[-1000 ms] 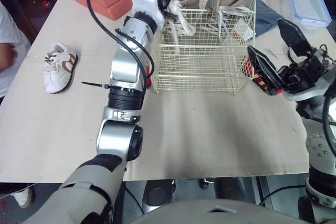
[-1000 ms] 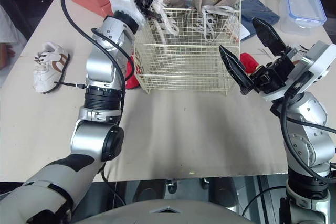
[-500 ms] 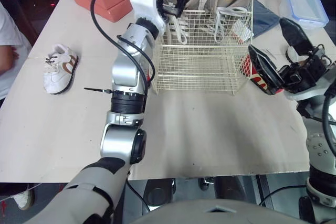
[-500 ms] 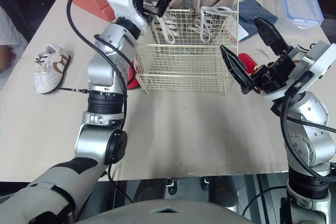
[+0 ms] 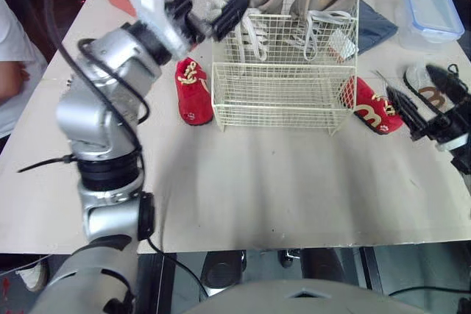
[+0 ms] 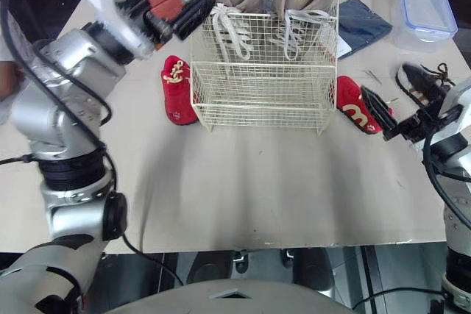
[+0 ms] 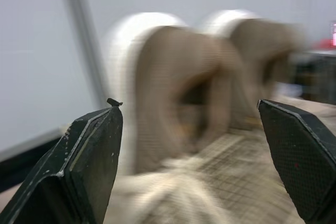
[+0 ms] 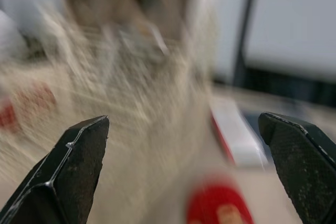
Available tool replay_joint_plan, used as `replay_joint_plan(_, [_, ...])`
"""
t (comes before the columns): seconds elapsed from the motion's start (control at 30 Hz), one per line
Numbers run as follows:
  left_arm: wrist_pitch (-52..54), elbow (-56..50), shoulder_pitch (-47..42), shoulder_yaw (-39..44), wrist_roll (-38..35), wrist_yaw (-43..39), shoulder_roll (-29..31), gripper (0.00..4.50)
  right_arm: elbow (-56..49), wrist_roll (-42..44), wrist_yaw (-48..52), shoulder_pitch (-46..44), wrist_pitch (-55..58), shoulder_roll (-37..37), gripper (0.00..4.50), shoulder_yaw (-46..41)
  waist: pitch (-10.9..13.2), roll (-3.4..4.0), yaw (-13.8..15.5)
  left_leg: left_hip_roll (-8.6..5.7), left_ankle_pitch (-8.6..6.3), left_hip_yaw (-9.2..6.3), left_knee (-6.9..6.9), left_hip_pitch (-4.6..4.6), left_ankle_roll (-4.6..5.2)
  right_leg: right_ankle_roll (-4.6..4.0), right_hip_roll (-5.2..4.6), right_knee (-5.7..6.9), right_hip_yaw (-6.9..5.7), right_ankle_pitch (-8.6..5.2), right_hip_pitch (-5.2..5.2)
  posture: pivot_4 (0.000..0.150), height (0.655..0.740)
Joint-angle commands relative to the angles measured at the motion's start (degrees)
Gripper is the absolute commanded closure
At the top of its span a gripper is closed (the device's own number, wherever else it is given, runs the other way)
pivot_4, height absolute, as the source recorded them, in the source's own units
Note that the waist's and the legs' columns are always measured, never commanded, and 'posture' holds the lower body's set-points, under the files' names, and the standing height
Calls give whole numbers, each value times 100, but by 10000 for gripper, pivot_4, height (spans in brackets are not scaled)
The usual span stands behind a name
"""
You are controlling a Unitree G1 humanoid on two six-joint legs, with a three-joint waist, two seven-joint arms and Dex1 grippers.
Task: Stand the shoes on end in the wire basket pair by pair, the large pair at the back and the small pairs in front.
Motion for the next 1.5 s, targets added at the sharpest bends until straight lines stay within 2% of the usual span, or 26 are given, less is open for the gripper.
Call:
replay_joint_plan(0.03, [-92, -429, 313, -252, -427, -1321, 613, 631, 261, -434, -52, 150, 304, -351, 0, -36, 1, 2, -11, -1, 0, 6, -3, 6, 0, 0, 2, 1, 2, 0, -1, 1500, 6860])
replay_joint_plan(0.27, [648, -852, 616, -420, -1423, -2337, 1303, 631, 959, -222, 488, -89, 727, -458, 0, 4, 2, 4, -3, 0, 0, 6, -3, 12, 0, 22, 5, -2, 19, -13, 3, 1500, 6860])
replay_joint_plan(0.63, [813, -933, 545, -501, -1506, -2304, 1471, 631, 1951, -518, 1214, -624, 703, -544, 0, 256, 3, 6, 4, -2, 0, 5, -7, 10, 1, 23, 9, -17, 29, -13, 8, 1500, 6860])
replay_joint_plan(0.77, [846, -957, 553, -509, -1521, -2243, 1491, 0, 2107, -594, 1318, -801, 661, -468, 12614, 291, 3, 7, -1, -1, 0, 5, -11, 11, 0, 23, 10, -18, 29, -13, 8, 1500, 6860])
replay_joint_plan(0.8, [856, -958, 548, -505, -1532, -2233, 1495, 0, 2128, -630, 1321, -827, 651, -452, 18736, 307, 3, 7, 0, -1, 0, 5, -11, 11, 0, 23, 10, -18, 28, -13, 8, 1500, 6860])
replay_joint_plan(0.97, [874, -954, 519, -544, -1523, -2208, 1502, 0, 2206, -793, 1320, -908, 563, -389, 43294, 389, 3, 7, -3, 0, 0, 6, -11, 11, 0, 23, 10, -19, 29, -13, 8, 1500, 6860])
replay_joint_plan(1.0, [865, -945, 506, -560, -1510, -2207, 1501, 0, 2212, -829, 1335, -909, 526, -392, 44728, 404, 3, 7, -5, 0, 0, 6, -11, 11, 0, 23, 10, -18, 29, -13, 8, 1500, 6860])
replay_joint_plan(1.27, [803, -915, 489, -607, -1457, -2219, 1499, 0, 1893, -707, 1260, -707, 309, -335, 44728, 4, 4, 8, 1, 0, 0, 6, -11, 11, 0, 23, 10, -18, 29, -13, 8, 1500, 6860])
replay_joint_plan(1.43, [704, -760, 452, -581, -1378, -2290, 1522, 0, 1631, -577, 813, -973, -440, -197, 44728, -775, 12, 22, 4, -1, 0, 7, -10, 11, 0, 24, 8, -18, 30, -13, 8, 1500, 6860])
replay_joint_plan(1.5, [676, -627, 429, -475, -1371, -2350, 1598, 0, 1432, -652, 952, -1029, -942, -211, 44728, -891, 14, 25, 0, -2, 0, 7, -11, 11, 0, 24, 9, -18, 30, -13, 7, 1500, 6860])
